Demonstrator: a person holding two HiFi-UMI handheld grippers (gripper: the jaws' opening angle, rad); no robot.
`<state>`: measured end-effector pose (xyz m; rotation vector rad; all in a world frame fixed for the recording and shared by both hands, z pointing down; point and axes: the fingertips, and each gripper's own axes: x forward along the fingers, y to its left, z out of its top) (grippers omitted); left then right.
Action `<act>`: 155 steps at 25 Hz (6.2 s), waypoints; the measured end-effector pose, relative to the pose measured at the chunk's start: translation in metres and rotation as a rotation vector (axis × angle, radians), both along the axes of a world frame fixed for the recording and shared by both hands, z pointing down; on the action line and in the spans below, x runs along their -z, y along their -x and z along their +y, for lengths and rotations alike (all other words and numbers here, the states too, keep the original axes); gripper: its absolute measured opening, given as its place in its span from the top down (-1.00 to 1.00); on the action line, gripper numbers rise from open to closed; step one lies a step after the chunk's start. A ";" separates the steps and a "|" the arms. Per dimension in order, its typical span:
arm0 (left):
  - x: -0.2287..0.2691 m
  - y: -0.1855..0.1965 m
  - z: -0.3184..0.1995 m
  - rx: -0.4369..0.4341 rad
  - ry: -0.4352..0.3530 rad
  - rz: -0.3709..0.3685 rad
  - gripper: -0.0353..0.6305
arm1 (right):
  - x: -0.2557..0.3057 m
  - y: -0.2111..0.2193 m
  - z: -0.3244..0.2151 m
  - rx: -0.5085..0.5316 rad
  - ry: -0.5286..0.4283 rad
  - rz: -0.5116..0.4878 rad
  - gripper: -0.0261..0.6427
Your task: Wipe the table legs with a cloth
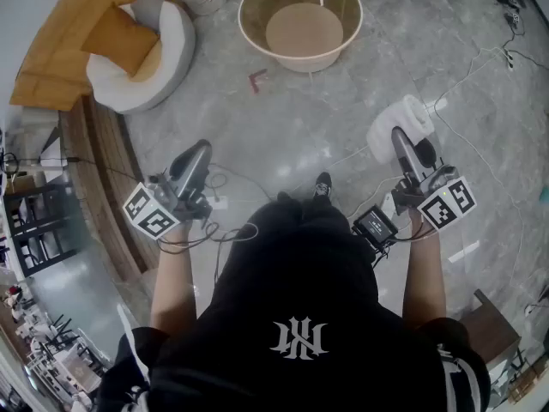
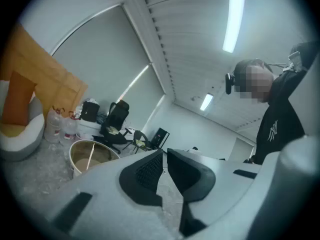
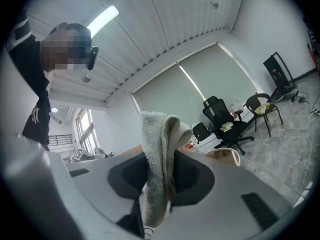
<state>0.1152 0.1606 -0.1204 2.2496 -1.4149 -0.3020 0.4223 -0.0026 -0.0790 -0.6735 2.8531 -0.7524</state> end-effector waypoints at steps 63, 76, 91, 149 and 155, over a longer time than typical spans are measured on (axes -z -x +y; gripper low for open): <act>-0.010 -0.159 0.182 -0.111 0.011 -0.237 0.88 | 0.012 -0.037 0.265 0.277 -0.041 0.086 0.62; -0.018 -0.084 0.114 -0.190 -0.041 -0.183 0.88 | 0.023 0.049 0.212 0.204 -0.050 0.135 0.62; -0.042 0.022 0.056 -0.266 -0.081 -0.166 0.88 | 0.032 0.180 0.149 0.174 -0.062 0.217 0.61; -0.055 0.056 -0.240 -0.289 0.038 -0.100 0.88 | -0.051 0.180 -0.125 0.073 0.155 0.076 0.61; -0.050 0.137 -0.244 -0.393 -0.002 -0.124 0.88 | -0.044 0.252 -0.125 -0.059 0.186 0.104 0.61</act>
